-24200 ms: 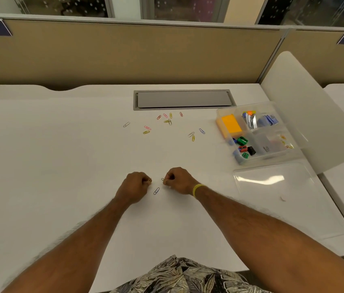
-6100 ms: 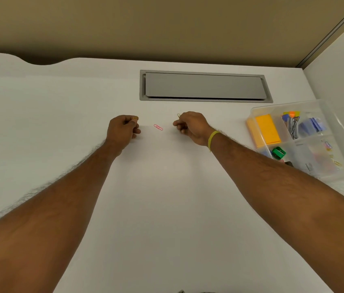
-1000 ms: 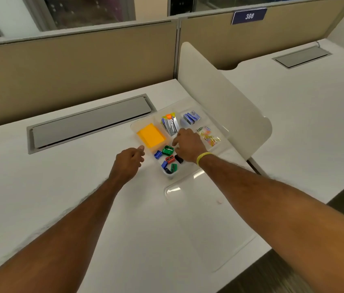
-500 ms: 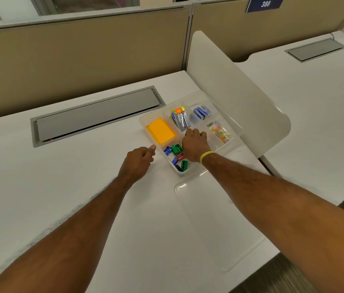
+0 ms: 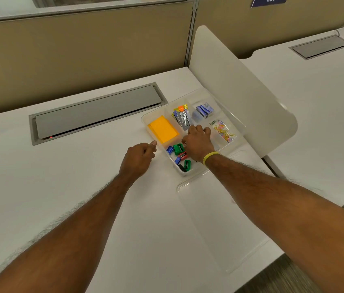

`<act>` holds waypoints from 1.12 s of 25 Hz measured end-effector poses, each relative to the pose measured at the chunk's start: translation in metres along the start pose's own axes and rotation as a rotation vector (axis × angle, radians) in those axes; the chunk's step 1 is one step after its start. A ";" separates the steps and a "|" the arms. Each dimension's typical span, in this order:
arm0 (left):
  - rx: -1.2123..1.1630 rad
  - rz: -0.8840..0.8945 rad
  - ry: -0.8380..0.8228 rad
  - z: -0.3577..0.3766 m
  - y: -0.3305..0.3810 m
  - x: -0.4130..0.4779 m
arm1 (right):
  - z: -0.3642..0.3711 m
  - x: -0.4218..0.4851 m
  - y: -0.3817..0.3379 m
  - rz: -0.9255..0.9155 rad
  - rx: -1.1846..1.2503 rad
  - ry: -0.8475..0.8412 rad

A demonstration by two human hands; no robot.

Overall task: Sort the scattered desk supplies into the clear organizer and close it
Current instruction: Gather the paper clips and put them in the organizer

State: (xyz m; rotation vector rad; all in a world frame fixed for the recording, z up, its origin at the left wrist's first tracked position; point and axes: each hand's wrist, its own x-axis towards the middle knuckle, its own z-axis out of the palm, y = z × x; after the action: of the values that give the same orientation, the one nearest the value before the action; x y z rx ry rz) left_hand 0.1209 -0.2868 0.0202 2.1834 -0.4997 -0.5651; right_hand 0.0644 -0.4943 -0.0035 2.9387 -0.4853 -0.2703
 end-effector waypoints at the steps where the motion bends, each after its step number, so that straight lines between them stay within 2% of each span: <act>1: 0.004 0.000 0.000 0.000 0.000 0.000 | 0.001 0.000 -0.001 0.006 0.009 -0.015; 9: 0.023 -0.007 0.001 0.002 0.000 0.004 | 0.004 0.005 -0.006 0.139 0.141 -0.010; 20: 0.031 0.021 0.021 0.000 -0.008 0.004 | 0.008 0.000 -0.003 0.095 0.003 0.007; 28: 0.050 0.000 0.015 0.003 -0.007 0.007 | 0.007 0.006 -0.006 0.118 0.076 -0.024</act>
State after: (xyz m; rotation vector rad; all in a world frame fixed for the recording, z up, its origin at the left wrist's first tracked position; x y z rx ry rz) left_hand 0.1258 -0.2879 0.0113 2.2333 -0.5104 -0.5409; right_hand 0.0701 -0.4918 -0.0124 2.9681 -0.6844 -0.2784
